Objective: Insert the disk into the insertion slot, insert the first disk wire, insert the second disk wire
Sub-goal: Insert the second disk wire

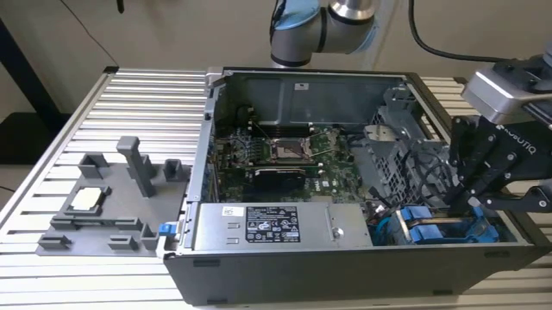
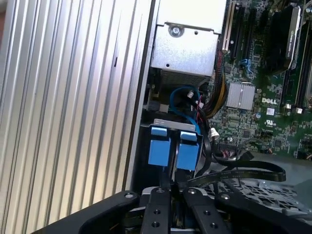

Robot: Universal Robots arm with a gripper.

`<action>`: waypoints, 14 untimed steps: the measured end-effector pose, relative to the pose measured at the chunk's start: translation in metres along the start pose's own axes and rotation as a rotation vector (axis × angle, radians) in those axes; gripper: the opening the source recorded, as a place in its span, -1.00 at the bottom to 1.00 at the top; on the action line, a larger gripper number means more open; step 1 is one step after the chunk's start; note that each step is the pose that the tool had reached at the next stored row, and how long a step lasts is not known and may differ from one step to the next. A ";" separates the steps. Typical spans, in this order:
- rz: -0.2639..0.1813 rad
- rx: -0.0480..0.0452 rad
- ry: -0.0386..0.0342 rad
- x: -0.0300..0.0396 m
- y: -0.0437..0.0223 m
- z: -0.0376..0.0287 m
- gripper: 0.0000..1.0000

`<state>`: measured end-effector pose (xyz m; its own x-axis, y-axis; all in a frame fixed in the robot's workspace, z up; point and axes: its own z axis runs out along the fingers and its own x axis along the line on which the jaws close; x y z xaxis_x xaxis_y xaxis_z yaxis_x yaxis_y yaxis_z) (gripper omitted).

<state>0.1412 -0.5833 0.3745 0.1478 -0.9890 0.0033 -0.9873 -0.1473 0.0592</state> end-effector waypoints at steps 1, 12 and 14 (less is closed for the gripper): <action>0.000 0.0003 -0.0026 0.0012 -0.0011 0.0002 -0.68; 0.014 0.0143 -0.0960 0.0046 -0.0020 0.0033 -0.68; 0.015 0.0146 -0.0979 0.0046 -0.0020 0.0034 -0.68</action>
<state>0.1436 -0.5876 0.3711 0.1274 -0.9874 -0.0935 -0.9902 -0.1320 0.0453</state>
